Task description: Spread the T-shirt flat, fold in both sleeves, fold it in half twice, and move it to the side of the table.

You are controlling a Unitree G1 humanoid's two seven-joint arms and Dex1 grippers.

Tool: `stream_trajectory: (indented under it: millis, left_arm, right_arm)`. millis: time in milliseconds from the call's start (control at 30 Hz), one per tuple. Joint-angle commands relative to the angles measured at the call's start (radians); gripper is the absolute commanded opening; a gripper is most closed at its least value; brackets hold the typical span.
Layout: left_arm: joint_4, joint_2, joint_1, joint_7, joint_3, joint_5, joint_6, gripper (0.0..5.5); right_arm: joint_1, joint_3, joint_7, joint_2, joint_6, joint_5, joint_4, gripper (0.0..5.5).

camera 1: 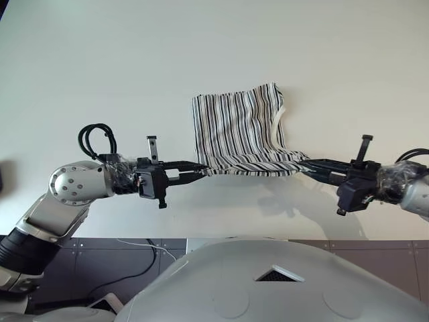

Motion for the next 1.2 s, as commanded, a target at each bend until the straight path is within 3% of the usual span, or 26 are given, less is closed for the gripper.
stream_trajectory:
  millis: [33, 133, 267, 367, 533, 767, 1000, 1033, 1200]
  left_arm:
    - [-0.127, -0.007, 0.054, 0.028, 0.095, -0.088, 0.115, 0.15]
    - [-0.130, -0.065, -0.001, 0.036, 0.137, -0.154, 0.218, 0.15]
    - [-0.018, -0.164, -0.095, 0.021, 0.127, -0.127, 0.328, 0.15]
    - [0.077, -0.230, -0.145, 0.007, 0.086, -0.038, 0.369, 0.15]
    - [0.256, -0.349, -0.285, -0.030, 0.004, 0.105, 0.419, 0.15]
    - [0.590, -0.501, -0.507, -0.063, -0.039, 0.209, 0.581, 0.15]
    - [0.674, -0.553, -0.512, -0.038, 0.002, 0.255, 0.611, 0.15]
    - [0.673, -0.559, -0.510, -0.034, 0.003, 0.264, 0.612, 0.51]
    - [0.652, -0.622, -0.516, 0.019, 0.087, 0.211, 0.675, 1.21]
  right_arm:
    - [-0.059, -0.170, 0.057, -0.048, 0.148, 0.185, -0.093, 0.10]
    - [-0.306, -0.094, 0.085, -0.026, 0.252, 0.200, -0.037, 0.10]
    - [-0.607, 0.151, 0.177, 0.141, 0.283, 0.064, 0.198, 0.10]
    - [-0.767, 0.287, 0.242, 0.283, 0.233, -0.049, 0.500, 0.10]
    - [-0.946, 0.400, 0.255, 0.472, 0.075, -0.205, 0.985, 0.10]
    - [-1.025, 0.420, 0.219, 0.609, -0.082, -0.296, 1.307, 0.10]
    - [-1.028, 0.392, 0.141, 0.676, -0.119, -0.328, 1.377, 0.10]
    - [-1.024, 0.386, 0.129, 0.679, -0.120, -0.330, 1.381, 0.42]
    - [-1.003, 0.357, 0.099, 0.672, -0.122, -0.322, 1.363, 1.22]
